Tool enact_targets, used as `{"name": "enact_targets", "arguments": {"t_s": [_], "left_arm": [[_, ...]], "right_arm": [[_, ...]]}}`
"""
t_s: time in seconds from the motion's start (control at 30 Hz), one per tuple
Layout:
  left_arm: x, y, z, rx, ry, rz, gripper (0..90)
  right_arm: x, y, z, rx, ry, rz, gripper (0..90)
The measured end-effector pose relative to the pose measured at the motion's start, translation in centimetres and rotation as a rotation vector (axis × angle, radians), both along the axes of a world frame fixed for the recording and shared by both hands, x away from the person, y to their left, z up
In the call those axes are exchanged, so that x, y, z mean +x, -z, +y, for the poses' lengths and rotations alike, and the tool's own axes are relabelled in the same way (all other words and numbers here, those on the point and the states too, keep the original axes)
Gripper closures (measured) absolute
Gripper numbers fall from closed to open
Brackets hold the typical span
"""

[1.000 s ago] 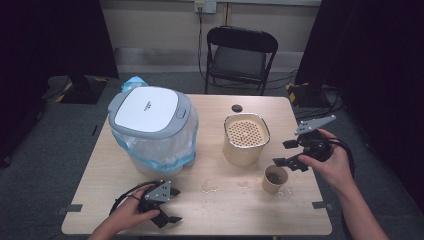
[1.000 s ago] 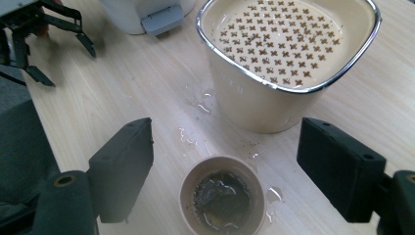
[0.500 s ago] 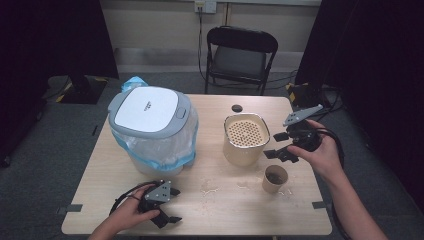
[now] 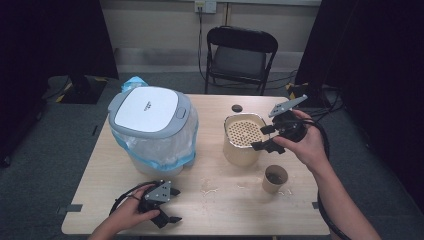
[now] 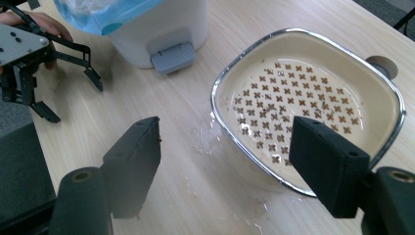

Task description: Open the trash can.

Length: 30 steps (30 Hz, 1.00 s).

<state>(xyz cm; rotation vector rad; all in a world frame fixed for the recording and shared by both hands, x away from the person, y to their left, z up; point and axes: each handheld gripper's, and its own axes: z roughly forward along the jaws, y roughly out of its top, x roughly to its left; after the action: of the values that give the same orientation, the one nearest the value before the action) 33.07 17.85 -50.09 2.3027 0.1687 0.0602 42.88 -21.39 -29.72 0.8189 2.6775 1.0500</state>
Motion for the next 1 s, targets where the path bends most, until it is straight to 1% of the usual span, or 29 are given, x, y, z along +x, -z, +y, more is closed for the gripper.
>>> {"name": "enact_targets", "arguments": {"t_s": [0.1, 0.17, 0.2, 0.23, 0.27, 0.37, 0.47, 0.77, 0.8, 0.87, 0.93, 1.0], "left_arm": [[0.0, 0.0, 0.0, 0.000, 0.000, 0.000, 13.2], [0.0, 0.0, 0.0, 0.001, 0.000, 0.000, 13.2], [0.0, 0.0, 0.0, 0.001, 0.000, 0.001, 13.2], [0.0, 0.0, 0.0, 0.001, 0.000, 0.001, 13.2], [0.0, 0.0, 0.0, 0.001, 0.000, 0.000, 13.2], [0.0, 0.1, 0.0, -0.005, -0.004, -0.004, 13.1], [0.0, 0.0, 0.0, 0.001, 0.000, 0.000, 13.2], [0.0, 0.0, 0.0, 0.001, 0.000, 0.000, 13.1], [0.0, 0.0, 0.0, 0.001, 0.000, 0.000, 13.1], [0.0, 0.0, 0.0, 0.001, 0.001, 0.000, 13.1], [0.0, 0.0, 0.0, 0.001, 0.000, 0.000, 13.1], [0.0, 0.0, 0.0, 0.002, 0.001, 0.000, 13.1]], "right_arm": [[0.2, -0.1, 0.4, 0.002, -0.006, 0.000, 27.4], [0.3, -0.3, 0.9, -0.009, -0.011, -0.004, 27.6], [0.4, -0.4, 1.1, -0.007, -0.016, 0.003, 27.6], [0.4, -0.4, 1.2, -0.017, -0.015, -0.002, 27.6], [0.6, -0.5, 1.6, -0.011, -0.022, 0.003, 27.5], [0.8, -0.6, 1.9, -0.014, -0.025, 0.001, 27.4], [1.1, -1.0, 2.6, -0.008, -0.033, 0.001, 27.5], [2.2, -1.8, 4.0, -0.003, -0.051, 0.000, 27.6], [2.4, -1.9, 4.3, -0.013, -0.055, -0.010, 27.5], [2.5, -2.0, 4.5, -0.011, -0.058, -0.006, 27.5], [2.8, -2.3, 5.3, -0.015, -0.071, -0.009, 27.5], [2.8, -2.4, 5.5, -0.017, -0.072, -0.009, 27.5]]}}
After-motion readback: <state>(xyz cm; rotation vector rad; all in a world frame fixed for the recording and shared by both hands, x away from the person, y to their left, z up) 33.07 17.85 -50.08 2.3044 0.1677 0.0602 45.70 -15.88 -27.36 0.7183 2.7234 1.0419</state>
